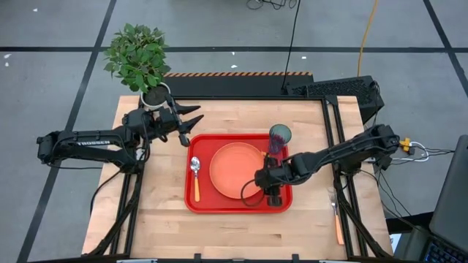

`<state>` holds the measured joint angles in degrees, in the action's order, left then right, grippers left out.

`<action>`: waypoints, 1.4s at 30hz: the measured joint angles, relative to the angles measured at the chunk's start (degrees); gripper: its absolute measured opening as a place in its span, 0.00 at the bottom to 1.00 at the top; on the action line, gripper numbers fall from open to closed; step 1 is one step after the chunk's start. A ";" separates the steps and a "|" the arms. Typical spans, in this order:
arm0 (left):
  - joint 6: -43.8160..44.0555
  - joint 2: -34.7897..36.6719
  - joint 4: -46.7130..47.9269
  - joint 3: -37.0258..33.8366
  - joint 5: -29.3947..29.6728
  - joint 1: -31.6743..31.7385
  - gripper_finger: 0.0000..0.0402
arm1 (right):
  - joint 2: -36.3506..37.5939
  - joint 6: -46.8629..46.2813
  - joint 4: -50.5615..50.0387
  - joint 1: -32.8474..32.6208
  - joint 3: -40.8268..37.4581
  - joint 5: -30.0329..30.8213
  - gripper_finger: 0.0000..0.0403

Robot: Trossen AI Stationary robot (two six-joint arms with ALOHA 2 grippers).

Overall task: Pick and place plate/cup/fork/spoon on tray
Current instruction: Adjust the orange plate on the red tray

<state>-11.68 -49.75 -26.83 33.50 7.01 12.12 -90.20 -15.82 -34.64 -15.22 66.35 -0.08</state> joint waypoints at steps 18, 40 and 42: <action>-0.21 0.00 0.06 0.00 0.00 0.01 0.40 | -0.36 8.56 5.09 0.09 -3.71 1.73 0.25; -0.22 0.00 0.11 0.00 0.01 0.00 0.40 | -5.72 10.52 6.10 -0.15 -4.00 1.51 0.23; -0.22 -0.01 0.11 0.00 0.00 0.00 0.40 | -5.72 10.53 6.01 -0.15 -4.00 1.51 0.23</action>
<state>-11.90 -49.76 -26.72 33.50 7.01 12.12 -95.92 -5.29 -28.63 -15.38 62.35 1.43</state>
